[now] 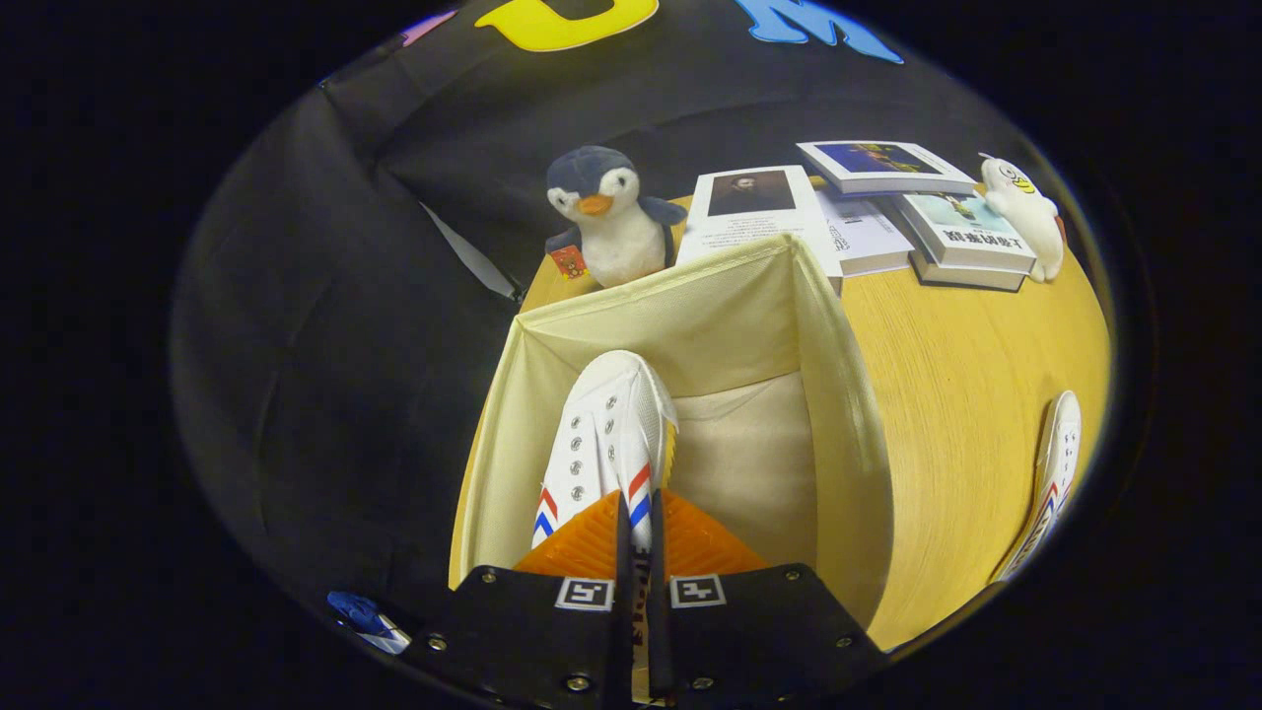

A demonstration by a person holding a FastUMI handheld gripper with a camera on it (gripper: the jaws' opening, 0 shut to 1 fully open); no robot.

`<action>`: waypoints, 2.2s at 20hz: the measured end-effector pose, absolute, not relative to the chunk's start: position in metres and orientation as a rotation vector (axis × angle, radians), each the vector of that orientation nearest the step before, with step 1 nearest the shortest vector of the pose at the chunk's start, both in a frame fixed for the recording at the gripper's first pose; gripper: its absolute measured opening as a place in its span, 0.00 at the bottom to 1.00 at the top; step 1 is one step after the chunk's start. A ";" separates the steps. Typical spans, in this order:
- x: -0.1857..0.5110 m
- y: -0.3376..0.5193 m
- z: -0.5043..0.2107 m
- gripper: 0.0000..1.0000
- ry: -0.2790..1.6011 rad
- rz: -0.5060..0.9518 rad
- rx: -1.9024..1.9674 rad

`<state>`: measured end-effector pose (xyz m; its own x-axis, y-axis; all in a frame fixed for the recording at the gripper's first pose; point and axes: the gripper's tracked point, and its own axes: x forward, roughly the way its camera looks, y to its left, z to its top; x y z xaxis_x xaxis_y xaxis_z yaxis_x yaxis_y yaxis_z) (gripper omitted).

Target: Open the storage box then place both shoes into the box .Put the left shoe in first, then the right shoe, with the right side of both shoes facing outward in a uniform manner.

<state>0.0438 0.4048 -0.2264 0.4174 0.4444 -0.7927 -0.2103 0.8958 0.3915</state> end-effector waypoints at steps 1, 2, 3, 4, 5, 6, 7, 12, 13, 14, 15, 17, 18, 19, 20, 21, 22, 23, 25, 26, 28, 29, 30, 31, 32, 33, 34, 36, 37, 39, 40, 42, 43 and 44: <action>0.045 0.408 -0.230 0.07 1.066 0.408 0.258; 0.046 0.410 -0.232 0.07 1.066 0.406 0.265; 0.045 0.413 -0.233 0.07 1.069 0.407 0.267; 0.045 0.415 -0.235 0.07 1.072 0.407 0.267; 0.044 0.416 -0.237 0.07 1.076 0.408 0.260; 0.040 0.419 -0.239 0.07 1.087 0.425 0.257; 0.036 0.425 -0.236 0.12 1.092 0.458 0.268; 0.043 0.414 -0.202 0.92 0.967 0.522 0.213; 0.042 0.406 -0.192 0.97 0.939 0.529 0.196; 0.041 0.396 -0.183 0.97 0.914 0.538 0.189; 0.041 0.385 -0.173 0.97 0.887 0.542 0.182; 0.041 0.354 -0.158 0.97 0.842 0.531 0.158; 0.042 0.335 -0.152 0.97 0.823 0.516 0.141; 0.043 0.319 -0.147 0.97 0.807 0.505 0.130; 0.044 0.302 -0.142 0.97 0.792 0.494 0.121; 0.045 0.285 -0.139 0.97 0.780 0.479 0.112; 0.046 0.267 -0.135 0.97 0.771 0.462 0.106; 0.047 0.250 -0.134 0.97 0.766 0.444 0.105; 0.052 0.214 -0.134 0.97 0.758 0.396 0.112; 0.054 0.197 -0.133 0.97 0.757 0.374 0.119; 0.056 0.166 -0.136 0.97 0.759 0.333 0.131; 0.057 0.151 -0.137 0.97 0.757 0.311 0.133; 0.058 0.135 -0.138 0.97 0.753 0.289 0.134; 0.059 0.121 -0.140 0.97 0.753 0.269 0.136; 0.059 0.107 -0.142 0.97 0.756 0.250 0.139; 0.059 0.095 -0.145 0.97 0.759 0.233 0.141; 0.057 0.083 -0.148 0.97 0.765 0.217 0.144; 0.055 0.062 -0.158 0.97 0.778 0.188 0.150; 0.053 0.053 -0.165 0.97 0.789 0.173 0.150; 0.050 0.035 -0.181 0.97 0.819 0.145 0.144; 0.048 0.027 -0.191 0.97 0.838 0.130 0.137; 0.045 0.012 -0.206 0.97 0.874 0.106 0.137; 0.042 0.007 -0.214 0.97 0.892 0.096 0.137; 0.039 0.000 -0.223 0.97 0.911 0.085 0.133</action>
<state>0.0386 0.0003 -0.2231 0.6102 0.1295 -0.7816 -0.0164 0.9884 0.1510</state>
